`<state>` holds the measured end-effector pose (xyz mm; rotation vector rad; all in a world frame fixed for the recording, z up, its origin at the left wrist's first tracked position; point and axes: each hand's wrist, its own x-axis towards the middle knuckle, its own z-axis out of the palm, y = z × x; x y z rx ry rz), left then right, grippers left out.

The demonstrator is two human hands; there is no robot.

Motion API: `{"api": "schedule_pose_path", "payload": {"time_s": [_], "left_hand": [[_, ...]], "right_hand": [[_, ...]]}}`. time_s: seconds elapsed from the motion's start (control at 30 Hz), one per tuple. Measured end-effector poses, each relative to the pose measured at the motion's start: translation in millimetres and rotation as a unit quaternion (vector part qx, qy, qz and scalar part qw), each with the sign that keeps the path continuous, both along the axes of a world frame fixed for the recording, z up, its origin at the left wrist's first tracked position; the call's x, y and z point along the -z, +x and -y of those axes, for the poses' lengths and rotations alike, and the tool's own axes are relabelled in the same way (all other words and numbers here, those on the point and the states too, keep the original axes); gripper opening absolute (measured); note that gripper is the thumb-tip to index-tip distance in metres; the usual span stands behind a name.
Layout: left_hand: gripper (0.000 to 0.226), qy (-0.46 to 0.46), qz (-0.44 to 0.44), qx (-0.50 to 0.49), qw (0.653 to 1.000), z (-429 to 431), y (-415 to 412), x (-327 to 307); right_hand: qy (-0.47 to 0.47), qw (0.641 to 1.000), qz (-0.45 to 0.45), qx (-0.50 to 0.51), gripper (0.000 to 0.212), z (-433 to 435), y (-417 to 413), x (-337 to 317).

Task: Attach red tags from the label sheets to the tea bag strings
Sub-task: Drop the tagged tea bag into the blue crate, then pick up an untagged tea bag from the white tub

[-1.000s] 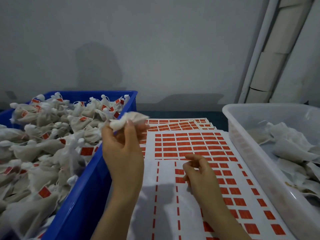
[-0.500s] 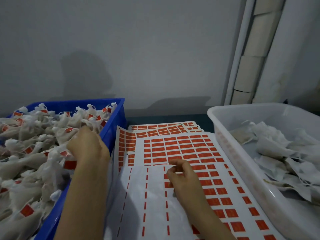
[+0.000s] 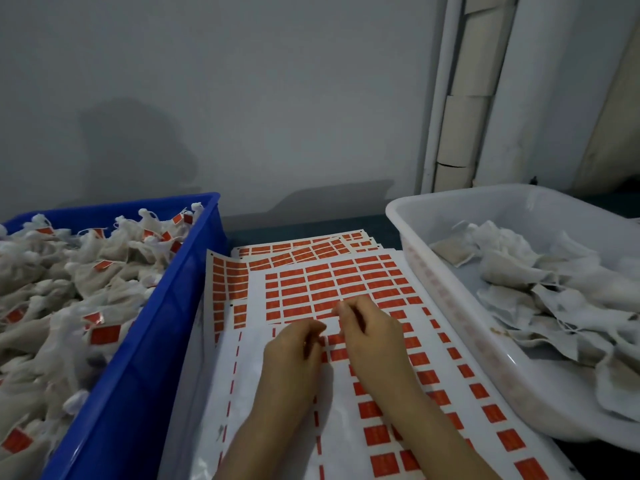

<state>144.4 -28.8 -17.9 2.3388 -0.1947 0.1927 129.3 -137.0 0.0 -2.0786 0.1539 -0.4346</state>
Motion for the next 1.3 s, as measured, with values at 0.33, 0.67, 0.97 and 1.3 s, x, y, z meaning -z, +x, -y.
{"api": "schedule_pose_path", "payload": {"time_s": [0.33,0.67,0.97,1.3], "left_hand": [[0.029,0.094,0.030,0.097,0.990,-11,5,9],[0.027,0.060,0.013,0.108,0.992,-11,2,10],[0.027,0.050,0.016,0.101,0.994,-11,2,10],[0.028,0.051,0.014,0.087,0.995,-10,-1,8]], "right_hand": [[-0.224,0.972,0.022,-0.070,0.019,28,-63,-117],[-0.390,0.806,-0.443,-0.028,0.055,155,-50,-98],[-0.429,0.830,-0.357,-0.007,0.024,161,-42,-75],[-0.457,0.819,-0.339,0.074,0.013,169,-44,-79]]}}
